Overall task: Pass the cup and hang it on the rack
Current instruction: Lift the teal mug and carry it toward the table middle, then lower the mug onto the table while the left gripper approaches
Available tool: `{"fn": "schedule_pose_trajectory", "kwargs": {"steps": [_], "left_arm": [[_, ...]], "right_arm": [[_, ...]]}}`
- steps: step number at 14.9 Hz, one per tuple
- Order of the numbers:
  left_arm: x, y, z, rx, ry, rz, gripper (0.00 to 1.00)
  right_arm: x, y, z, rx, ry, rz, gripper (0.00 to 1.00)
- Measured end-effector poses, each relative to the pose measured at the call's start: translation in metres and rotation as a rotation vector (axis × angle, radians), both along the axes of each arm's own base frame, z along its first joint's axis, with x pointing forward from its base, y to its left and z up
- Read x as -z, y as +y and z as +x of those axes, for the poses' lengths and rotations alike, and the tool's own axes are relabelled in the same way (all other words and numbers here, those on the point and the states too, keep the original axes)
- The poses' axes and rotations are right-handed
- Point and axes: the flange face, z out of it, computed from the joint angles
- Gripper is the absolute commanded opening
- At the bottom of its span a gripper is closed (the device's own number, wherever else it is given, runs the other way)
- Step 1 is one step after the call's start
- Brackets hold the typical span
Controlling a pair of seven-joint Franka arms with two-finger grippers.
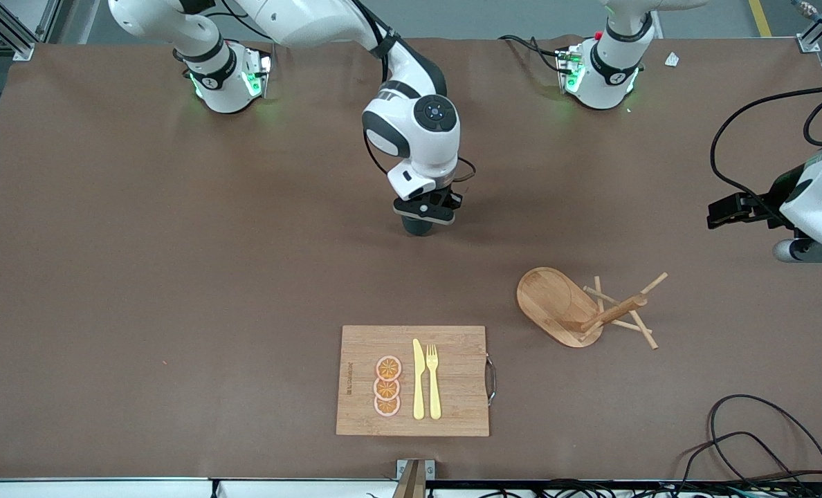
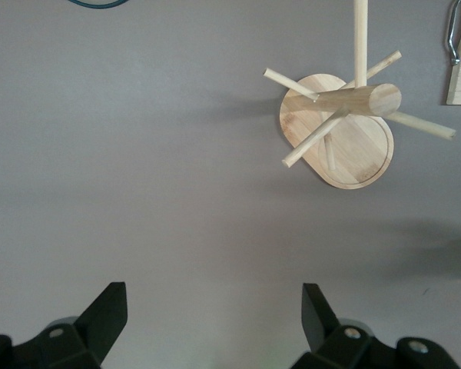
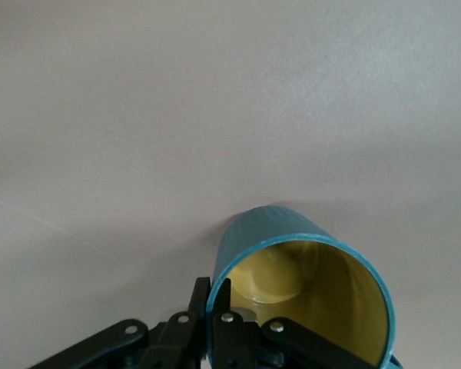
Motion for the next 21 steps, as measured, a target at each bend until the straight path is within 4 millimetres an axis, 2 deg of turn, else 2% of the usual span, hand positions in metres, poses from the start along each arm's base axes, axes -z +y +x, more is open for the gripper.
{"fn": "schedule_pose_trajectory", "kwargs": {"steps": [5,7,10,11,12,13,15,16,17,21], "left_arm": [[-0.001,-0.03,-0.001,0.054,-0.002,-0.01,1.0],[-0.001,-0.033,-0.002,0.056,-0.001,-0.01,1.0],[-0.001,-0.024,0.0,0.031,-0.004,-0.028,1.0],[-0.001,-0.021,0.001,0.016,-0.008,-0.046,1.0],[-0.002,-0.017,0.002,0.0,-0.016,-0.059,1.0],[-0.003,-0.013,0.003,-0.023,-0.022,-0.066,1.0],[-0.003,-0.014,0.003,-0.099,-0.023,-0.061,1.0],[-0.003,-0.019,0.003,-0.137,-0.022,-0.057,1.0],[-0.003,-0.027,0.002,-0.165,-0.021,-0.054,1.0],[-0.004,-0.079,-0.005,-0.216,-0.018,-0.042,1.0]], "right_arm": [[-0.002,0.003,0.0,0.053,0.036,0.034,0.0],[0.007,0.004,-0.001,0.065,0.046,0.039,0.0],[0.023,0.012,-0.003,0.081,0.045,0.042,0.01],[0.022,0.013,-0.002,0.09,0.047,0.039,0.09],[0.022,0.013,-0.002,0.094,0.047,0.04,0.34],[0.022,0.014,-0.002,0.102,0.047,0.042,0.53],[0.026,0.015,-0.002,0.126,0.046,0.048,0.78],[0.028,0.016,-0.002,0.134,0.046,0.048,0.97],[0.029,0.017,-0.002,0.139,0.047,0.048,1.0],[0.028,0.02,-0.005,0.144,0.046,0.051,1.0]]}}
